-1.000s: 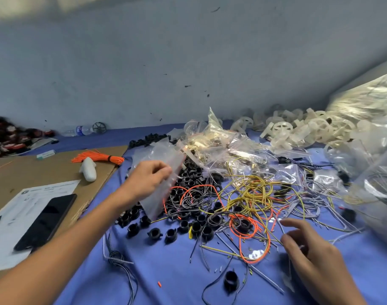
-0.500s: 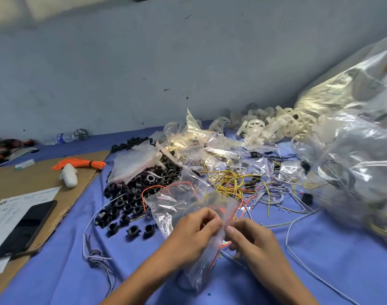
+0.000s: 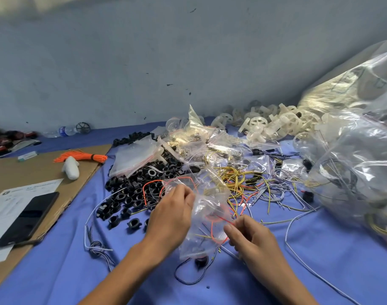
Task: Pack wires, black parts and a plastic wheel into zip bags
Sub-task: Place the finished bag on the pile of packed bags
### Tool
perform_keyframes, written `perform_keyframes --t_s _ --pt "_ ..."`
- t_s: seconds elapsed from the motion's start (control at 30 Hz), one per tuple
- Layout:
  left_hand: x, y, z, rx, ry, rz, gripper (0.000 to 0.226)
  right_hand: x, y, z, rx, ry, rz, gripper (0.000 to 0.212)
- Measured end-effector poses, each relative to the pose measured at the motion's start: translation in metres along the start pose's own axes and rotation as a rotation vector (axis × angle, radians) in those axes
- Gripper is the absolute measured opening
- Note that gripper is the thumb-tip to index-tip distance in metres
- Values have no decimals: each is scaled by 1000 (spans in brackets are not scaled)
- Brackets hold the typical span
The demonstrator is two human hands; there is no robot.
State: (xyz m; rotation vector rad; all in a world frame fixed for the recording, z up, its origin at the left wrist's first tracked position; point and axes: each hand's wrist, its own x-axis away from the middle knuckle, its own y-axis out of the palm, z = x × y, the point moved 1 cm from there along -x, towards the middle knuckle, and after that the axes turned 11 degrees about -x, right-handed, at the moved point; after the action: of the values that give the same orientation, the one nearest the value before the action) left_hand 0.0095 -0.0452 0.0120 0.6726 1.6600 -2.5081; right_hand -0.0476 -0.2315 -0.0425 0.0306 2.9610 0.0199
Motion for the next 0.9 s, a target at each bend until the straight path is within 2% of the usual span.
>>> perform_keyframes --t_s 0.07,0.17,0.27,0.37,0.47,0.6,0.77,0.83,0.9 --pt "7 -3 -1 38 62 -26 17 -3 1 -1 3 -15 27 22" --pt "31 4 10 5 195 -191 45 -5 4 -5 25 -67 51 21" --pt "34 7 12 -17 181 -188 58 -1 3 -5 64 -110 56 22" --pt "35 4 15 -85 207 -145 56 1 2 -3 139 -139 69 24" --pt "39 5 20 -141 263 -175 60 1 4 -2 178 -170 72 24" --pt "29 0 14 -114 190 -141 30 2 5 -1 236 -229 60 27" --pt "29 -1 2 -326 192 -269 31 3 4 1 313 -241 108 31" --pt "23 -8 -3 -318 133 -189 31 2 2 2 342 -221 183 30" --pt "15 -20 -7 -214 38 -29 35 1 -2 1 353 -196 260 29"
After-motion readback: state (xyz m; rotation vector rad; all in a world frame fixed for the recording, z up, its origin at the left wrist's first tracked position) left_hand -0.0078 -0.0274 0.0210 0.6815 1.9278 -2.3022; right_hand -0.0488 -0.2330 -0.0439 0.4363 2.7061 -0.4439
